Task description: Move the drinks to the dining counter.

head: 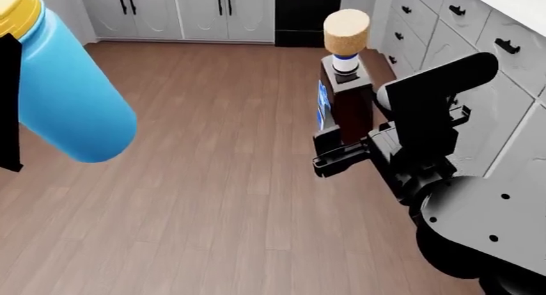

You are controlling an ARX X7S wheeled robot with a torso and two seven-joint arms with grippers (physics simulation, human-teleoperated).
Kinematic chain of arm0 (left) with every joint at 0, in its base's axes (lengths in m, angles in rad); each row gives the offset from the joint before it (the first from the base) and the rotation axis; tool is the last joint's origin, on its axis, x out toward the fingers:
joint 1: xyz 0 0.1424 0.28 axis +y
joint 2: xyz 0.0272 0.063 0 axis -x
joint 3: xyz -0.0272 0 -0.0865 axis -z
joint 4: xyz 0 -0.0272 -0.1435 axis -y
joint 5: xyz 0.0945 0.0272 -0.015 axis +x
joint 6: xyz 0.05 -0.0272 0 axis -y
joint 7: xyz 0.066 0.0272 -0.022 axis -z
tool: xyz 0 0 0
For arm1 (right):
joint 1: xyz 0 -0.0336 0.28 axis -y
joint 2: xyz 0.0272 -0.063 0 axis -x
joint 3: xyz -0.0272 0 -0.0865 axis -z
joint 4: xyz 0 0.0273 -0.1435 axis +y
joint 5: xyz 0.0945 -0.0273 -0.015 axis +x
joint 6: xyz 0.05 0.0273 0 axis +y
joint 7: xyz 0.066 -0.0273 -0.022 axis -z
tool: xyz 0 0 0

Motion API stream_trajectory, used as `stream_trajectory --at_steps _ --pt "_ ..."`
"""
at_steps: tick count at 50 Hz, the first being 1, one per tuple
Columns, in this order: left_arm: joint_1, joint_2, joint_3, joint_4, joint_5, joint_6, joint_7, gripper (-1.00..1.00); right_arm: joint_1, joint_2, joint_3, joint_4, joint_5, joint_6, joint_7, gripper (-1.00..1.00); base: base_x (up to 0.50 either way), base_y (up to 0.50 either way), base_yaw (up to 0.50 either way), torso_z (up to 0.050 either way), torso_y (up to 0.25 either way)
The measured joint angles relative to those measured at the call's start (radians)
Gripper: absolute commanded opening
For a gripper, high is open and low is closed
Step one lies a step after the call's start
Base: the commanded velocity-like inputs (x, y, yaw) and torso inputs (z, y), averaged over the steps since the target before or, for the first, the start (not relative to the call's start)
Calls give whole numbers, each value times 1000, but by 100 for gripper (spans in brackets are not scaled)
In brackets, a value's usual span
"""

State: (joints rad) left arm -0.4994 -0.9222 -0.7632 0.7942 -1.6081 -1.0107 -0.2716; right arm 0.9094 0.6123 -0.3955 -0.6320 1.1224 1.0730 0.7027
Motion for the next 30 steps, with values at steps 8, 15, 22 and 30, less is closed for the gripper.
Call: stream_trajectory --at_steps 8,15,22,30 --pt "15 6 -13 5 -3 -2 8 -100 -4 4 2 7 -18 -3 10 -100 -196 71 0 0 5" --pt "24 9 -22 6 3 -3 11 -100 -6 4 0 6 -19 -10 13 -100 -508 133 0 1 3" --pt "26 8 -24 4 8 -2 13 -100 -5 3 -2 4 -15 -15 16 -100 -508 133 0 0 3" --pt "25 15 -12 3 22 2 19 -100 -1 3 0 2 -10 -15 24 -100 -508 132 0 1 3"
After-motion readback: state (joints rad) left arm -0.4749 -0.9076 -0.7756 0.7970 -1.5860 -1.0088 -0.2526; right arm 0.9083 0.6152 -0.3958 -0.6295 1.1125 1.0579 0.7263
